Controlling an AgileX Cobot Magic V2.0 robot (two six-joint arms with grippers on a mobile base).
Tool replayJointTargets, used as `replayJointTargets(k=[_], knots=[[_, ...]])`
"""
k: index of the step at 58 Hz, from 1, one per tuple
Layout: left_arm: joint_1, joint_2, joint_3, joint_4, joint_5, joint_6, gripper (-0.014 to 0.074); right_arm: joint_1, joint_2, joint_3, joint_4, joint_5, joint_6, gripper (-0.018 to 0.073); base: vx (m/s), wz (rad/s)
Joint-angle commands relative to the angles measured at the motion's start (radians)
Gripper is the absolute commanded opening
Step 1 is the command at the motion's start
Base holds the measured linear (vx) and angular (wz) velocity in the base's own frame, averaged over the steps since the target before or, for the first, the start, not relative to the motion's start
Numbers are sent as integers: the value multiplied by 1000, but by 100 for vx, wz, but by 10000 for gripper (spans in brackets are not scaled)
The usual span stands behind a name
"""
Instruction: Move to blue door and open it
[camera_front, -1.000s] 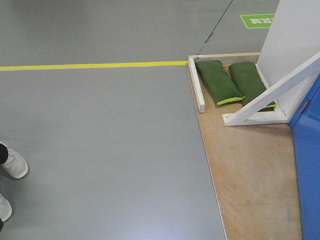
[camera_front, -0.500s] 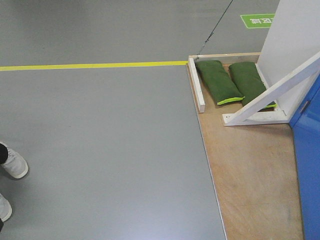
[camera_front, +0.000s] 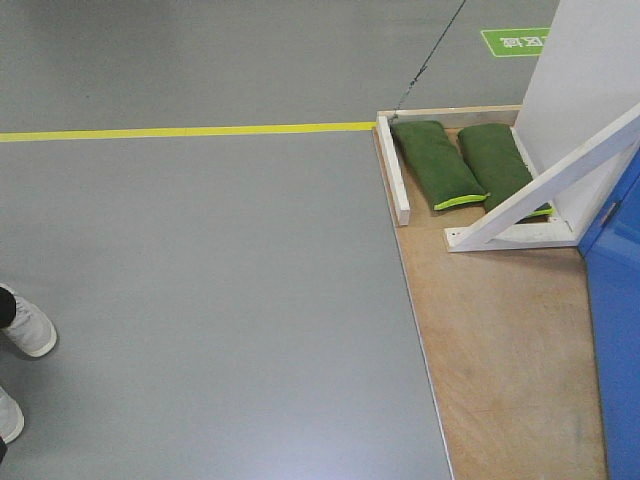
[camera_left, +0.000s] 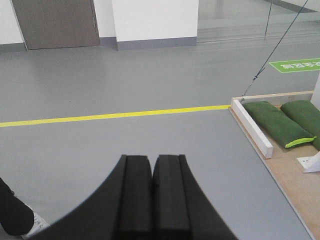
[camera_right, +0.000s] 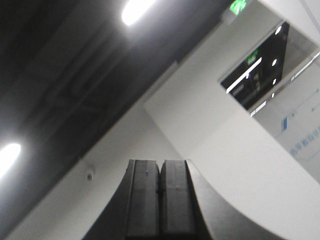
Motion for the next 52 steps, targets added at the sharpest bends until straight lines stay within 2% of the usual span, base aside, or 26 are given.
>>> replayJointTargets(k=[1, 8, 14, 19, 28, 37, 46, 52], knots=[[-7, -12, -26, -2, -85, -7, 73, -108, 18, -25, 135, -50, -2, 12, 0, 0], [-7, -12, -26, -2, -85, -7, 73, -193, 22, -25, 254, -79, -2, 12, 0, 0], [-7, -12, -26, -2, -85, -7, 73, -206, 38, -25, 376, -126, -2, 12, 0, 0], [-7, -12, -26, -2, -85, -7, 73, -203, 51, -25, 431, -163, -2, 12, 0, 0], [-7, -12, -26, -2, -85, -7, 73, -203, 88, -37, 422, -206, -2, 12, 0, 0], [-7, -12, -26, -2, -85, -7, 73, -203, 207, -168, 403, -261, -2, 12, 0, 0], [-7, -12, -26, -2, -85, -7, 73, -203, 306, -307, 397, -450, -2, 12, 0, 0], [-7, -12, -26, -2, -85, -7, 73, -203, 336, -336, 345, -590, -2, 12, 0, 0]])
